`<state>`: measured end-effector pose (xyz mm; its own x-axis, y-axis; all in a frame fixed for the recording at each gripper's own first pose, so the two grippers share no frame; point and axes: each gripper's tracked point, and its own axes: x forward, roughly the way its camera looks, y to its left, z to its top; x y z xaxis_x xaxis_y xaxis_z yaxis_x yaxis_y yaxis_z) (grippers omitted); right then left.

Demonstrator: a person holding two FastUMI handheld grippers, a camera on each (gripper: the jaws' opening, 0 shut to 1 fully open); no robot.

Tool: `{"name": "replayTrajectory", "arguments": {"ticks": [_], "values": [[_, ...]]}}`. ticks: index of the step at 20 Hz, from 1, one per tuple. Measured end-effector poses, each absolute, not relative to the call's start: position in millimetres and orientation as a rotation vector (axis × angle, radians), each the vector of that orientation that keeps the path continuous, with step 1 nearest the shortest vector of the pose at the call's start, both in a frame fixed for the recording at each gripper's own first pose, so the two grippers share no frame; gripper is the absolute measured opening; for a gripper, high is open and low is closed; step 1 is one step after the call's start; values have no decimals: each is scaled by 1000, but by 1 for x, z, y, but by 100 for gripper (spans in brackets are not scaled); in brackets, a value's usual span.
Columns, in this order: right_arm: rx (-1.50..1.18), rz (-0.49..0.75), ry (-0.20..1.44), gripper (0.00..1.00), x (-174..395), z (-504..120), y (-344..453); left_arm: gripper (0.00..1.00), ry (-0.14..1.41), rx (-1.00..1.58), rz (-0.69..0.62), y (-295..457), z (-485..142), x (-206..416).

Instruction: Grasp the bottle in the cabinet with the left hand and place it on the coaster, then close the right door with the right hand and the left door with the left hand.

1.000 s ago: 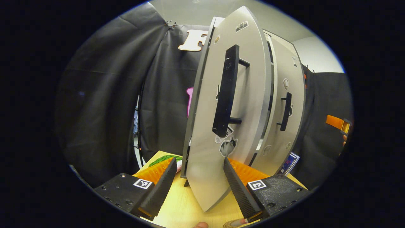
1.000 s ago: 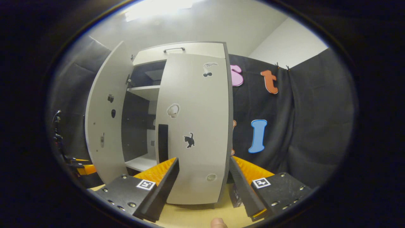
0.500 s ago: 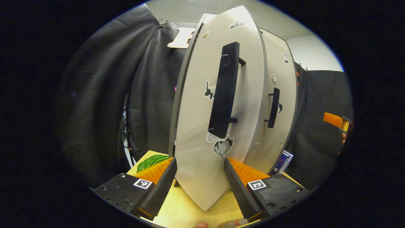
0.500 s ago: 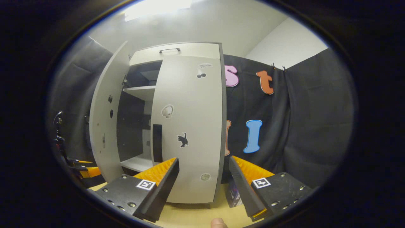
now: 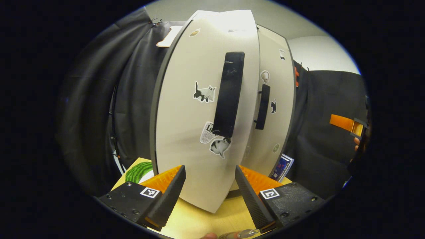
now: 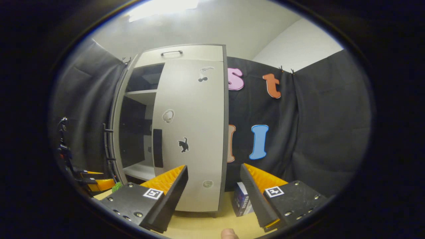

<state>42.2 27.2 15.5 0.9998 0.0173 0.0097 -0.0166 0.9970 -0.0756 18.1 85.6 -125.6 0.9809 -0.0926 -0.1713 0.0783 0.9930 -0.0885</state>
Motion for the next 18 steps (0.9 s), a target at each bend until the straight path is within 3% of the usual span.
{"name": "replayTrajectory", "arguments": {"ticks": [18], "values": [[-60, 2, -18, 96, 31, 16, 14, 94, 165, -70, -103, 75, -121, 15]]}}
